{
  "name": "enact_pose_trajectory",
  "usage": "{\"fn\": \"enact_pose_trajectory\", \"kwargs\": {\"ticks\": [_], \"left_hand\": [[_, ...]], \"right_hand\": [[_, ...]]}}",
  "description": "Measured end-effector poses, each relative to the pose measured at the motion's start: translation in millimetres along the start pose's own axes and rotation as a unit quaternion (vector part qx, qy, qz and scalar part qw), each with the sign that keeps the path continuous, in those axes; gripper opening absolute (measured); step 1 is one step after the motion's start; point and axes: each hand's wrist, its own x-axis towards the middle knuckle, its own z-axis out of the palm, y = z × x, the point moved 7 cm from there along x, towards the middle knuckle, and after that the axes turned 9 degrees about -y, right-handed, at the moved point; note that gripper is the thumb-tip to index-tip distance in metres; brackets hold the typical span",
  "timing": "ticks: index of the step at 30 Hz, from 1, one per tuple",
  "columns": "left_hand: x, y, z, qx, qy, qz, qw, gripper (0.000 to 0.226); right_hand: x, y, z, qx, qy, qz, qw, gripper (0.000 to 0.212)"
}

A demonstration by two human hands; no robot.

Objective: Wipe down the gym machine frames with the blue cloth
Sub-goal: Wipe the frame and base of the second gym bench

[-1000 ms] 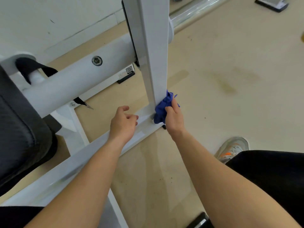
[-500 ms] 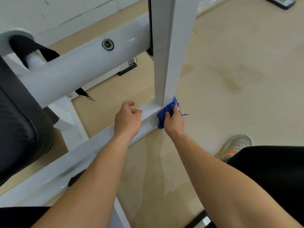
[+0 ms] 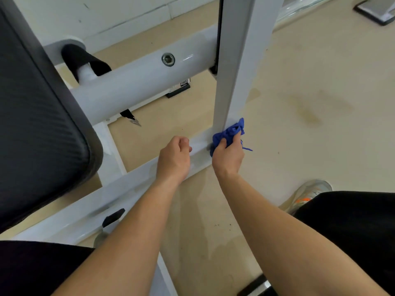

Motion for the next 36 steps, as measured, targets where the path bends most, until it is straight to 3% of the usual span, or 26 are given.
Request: {"fn": "enact_pose_trajectory", "kwargs": {"ticks": [7, 15, 21, 24, 29, 33, 36], "left_hand": [[-12.2, -34.8, -22.2, 0.037, 0.004, -0.024, 0.999, 0.03], [-82.1, -79.9, -86.5, 0.145, -0.004, -0.058, 0.988, 0.039], [-66.8, -78.3, -88.8, 0.068, 0.029, -0.064, 0.995, 0.03], [-39.3, -62.1, -77.8, 0.057, 0.014, -0.024, 0.998, 0.028], [-29.8, -69.0, -68.8, -0.028, 0.017, -0.06, 0.998, 0.024], [-51.7, -63.7, -67.9, 0.096, 0.008, -0.003, 0.995, 0.022], [-98.9, -72.6, -80.9, 0.159, 0.011, -0.005, 0.987, 0.021]], "right_hand": [[-24.5, 18.8, 42.1, -0.031, -0.019, 0.048, 0.998, 0.049], [-81.9, 16.4, 71.3, -0.001, -0.146, 0.077, 0.986, 0.036], [-64.2, 7.8, 68.3, 0.051, -0.066, 0.114, 0.99, 0.037], [-57.6, 14.7, 68.1, 0.031, -0.026, 0.109, 0.993, 0.036], [-59.1, 16.3, 64.9, -0.008, -0.013, 0.085, 0.996, 0.025], [-65.8, 26.3, 65.7, 0.01, -0.049, 0.08, 0.996, 0.017], [-83.0, 27.7, 74.4, 0.018, -0.121, 0.07, 0.99, 0.009]]}}
